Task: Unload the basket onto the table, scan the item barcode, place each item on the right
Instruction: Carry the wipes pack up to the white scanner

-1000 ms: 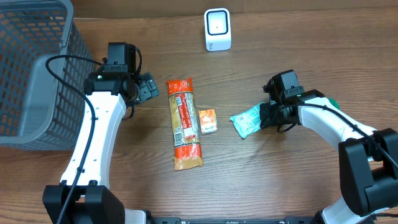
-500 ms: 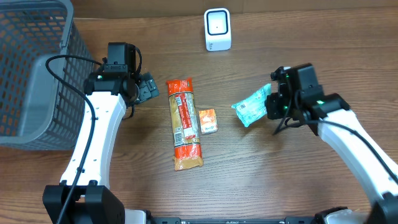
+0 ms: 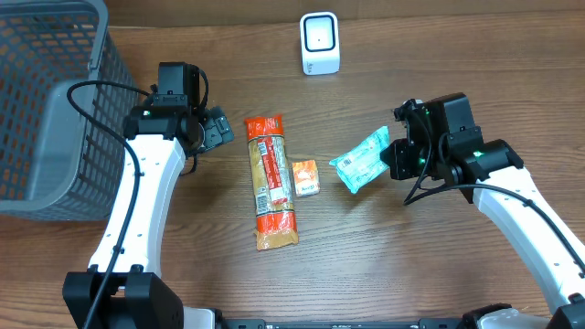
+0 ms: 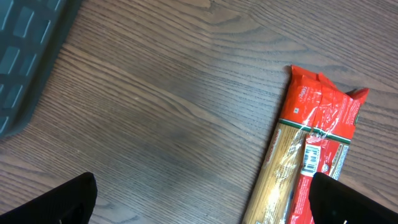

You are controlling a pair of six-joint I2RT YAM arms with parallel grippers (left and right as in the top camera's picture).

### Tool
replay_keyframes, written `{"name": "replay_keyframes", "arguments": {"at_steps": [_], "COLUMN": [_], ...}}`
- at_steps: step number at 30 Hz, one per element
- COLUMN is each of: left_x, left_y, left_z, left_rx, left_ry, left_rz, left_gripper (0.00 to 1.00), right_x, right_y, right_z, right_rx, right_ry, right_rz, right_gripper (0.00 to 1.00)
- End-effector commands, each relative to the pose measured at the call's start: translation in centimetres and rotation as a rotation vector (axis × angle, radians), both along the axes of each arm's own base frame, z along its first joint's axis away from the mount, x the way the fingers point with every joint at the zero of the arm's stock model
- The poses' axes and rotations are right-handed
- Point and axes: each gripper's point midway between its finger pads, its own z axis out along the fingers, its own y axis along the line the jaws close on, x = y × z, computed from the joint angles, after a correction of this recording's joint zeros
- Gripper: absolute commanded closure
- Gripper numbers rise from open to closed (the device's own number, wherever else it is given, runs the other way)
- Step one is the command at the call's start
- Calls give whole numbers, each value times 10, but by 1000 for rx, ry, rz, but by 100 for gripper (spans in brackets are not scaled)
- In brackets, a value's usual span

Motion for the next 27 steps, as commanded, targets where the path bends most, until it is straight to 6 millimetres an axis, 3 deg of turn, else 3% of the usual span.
{"name": "replay_keyframes", "arguments": {"at_steps": [1, 7, 18, 22, 27], "left_x": [1, 1, 1, 1, 1], "left_y": [2, 2, 2, 2, 2], "left_z": [-1, -1, -1, -1, -1], "left_rx": [16, 16, 16, 16, 16], "left_ry": [4, 4, 4, 4, 4], "left_rz": [-5, -5, -5, -5, -5], "left_gripper": [0, 0, 0, 0, 0], "right_x": [4, 11, 53, 81, 135], "right_y": [5, 7, 28, 33, 52], "right_z": [17, 54, 146, 148, 120], "right_rx": [12, 19, -101, -301, -587], "right_ry": [-41, -71, -214, -293, -462], "right_rz": [48, 49, 169, 240, 347], "right_gripper": [97, 97, 97, 97, 97]}}
